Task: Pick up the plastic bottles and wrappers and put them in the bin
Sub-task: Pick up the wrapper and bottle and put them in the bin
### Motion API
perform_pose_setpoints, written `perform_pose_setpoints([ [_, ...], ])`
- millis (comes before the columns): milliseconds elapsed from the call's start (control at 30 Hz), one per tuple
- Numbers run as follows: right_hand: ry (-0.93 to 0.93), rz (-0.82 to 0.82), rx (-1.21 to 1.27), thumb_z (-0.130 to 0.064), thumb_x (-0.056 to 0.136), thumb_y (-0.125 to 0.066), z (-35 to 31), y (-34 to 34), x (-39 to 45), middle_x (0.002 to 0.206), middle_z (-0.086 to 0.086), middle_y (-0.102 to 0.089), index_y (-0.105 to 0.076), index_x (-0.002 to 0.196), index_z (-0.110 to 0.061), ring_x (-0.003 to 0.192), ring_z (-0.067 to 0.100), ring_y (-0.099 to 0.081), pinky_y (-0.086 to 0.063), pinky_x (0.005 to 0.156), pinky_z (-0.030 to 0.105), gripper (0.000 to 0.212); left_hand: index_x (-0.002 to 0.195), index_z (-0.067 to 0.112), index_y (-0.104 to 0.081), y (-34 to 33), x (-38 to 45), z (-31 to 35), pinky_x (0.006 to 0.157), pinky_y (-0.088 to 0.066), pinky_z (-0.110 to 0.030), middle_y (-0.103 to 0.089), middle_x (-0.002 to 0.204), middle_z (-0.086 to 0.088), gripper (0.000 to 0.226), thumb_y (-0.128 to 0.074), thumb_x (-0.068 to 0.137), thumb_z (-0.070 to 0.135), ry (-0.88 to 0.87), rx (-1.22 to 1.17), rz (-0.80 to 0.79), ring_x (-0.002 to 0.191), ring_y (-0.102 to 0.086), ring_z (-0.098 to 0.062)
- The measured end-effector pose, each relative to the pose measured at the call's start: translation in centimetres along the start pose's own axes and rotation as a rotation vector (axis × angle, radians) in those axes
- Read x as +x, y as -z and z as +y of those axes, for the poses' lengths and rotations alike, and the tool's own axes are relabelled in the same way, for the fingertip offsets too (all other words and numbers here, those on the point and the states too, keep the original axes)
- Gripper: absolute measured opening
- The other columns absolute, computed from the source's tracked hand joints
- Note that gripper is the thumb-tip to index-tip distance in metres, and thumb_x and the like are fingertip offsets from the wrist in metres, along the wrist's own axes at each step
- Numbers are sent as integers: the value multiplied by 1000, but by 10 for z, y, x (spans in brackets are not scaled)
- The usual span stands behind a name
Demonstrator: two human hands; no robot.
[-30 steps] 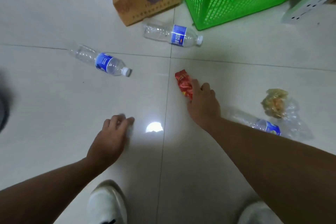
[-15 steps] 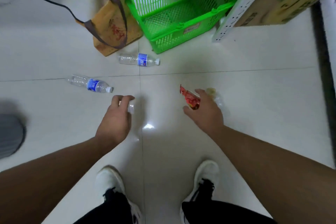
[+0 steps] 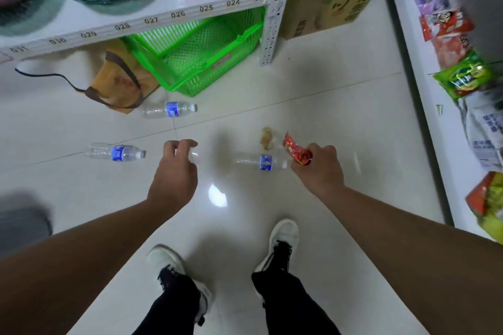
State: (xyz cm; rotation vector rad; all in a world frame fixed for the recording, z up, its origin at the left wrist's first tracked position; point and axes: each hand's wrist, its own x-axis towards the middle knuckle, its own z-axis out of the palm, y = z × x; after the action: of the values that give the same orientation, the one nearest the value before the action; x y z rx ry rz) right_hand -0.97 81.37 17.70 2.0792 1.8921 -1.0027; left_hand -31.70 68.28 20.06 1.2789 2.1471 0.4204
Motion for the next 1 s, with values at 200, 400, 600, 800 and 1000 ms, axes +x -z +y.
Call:
perform_pose_setpoints([
  [200,-46,-18,15,-41,88,-72,6,3,31,110,8,-46,-61,101,-20,69,15,-51,-37,62,31,27,140,16,-53,-32,29,14,83,-56,-46,-41,138,-12,51,-51,94,-5,100,-63,-10,87,-61,-32],
  [400,47,-29,74,-37,86,-81,-11,-36,69,112,12,-53,-59,87,-19,82,27,-61,-46,72,34,29,139,23,-52,-75,71,-8,78,-56,-47,-40,138,-6,50,-49,95,-2,153,-80,-77,76,-61,-23],
  [600,-12,-94,36,-53,85,-82,-6,-126,158,124,13,-49,-63,104,-13,97,36,-65,-56,85,42,49,138,23,-51,-140,127,-71,75,-54,-42,-42,135,-6,51,-46,95,-5,89,-26,-49,79,-60,-24],
  [800,-50,-163,-69,-59,90,-76,14,-209,230,123,8,-45,-59,119,-17,105,36,-60,-56,93,50,54,136,24,-53,-202,170,-134,72,-47,-36,-45,132,-4,50,-46,95,-4,65,-6,14,78,-59,-21],
  [1000,52,-60,-138,-33,92,-73,13,-189,223,106,8,-55,-56,114,-17,92,35,-62,-48,75,40,32,134,26,-55,-192,157,-133,78,-47,-37,-45,132,-1,51,-45,93,-3,159,-37,83,86,-58,-25],
])
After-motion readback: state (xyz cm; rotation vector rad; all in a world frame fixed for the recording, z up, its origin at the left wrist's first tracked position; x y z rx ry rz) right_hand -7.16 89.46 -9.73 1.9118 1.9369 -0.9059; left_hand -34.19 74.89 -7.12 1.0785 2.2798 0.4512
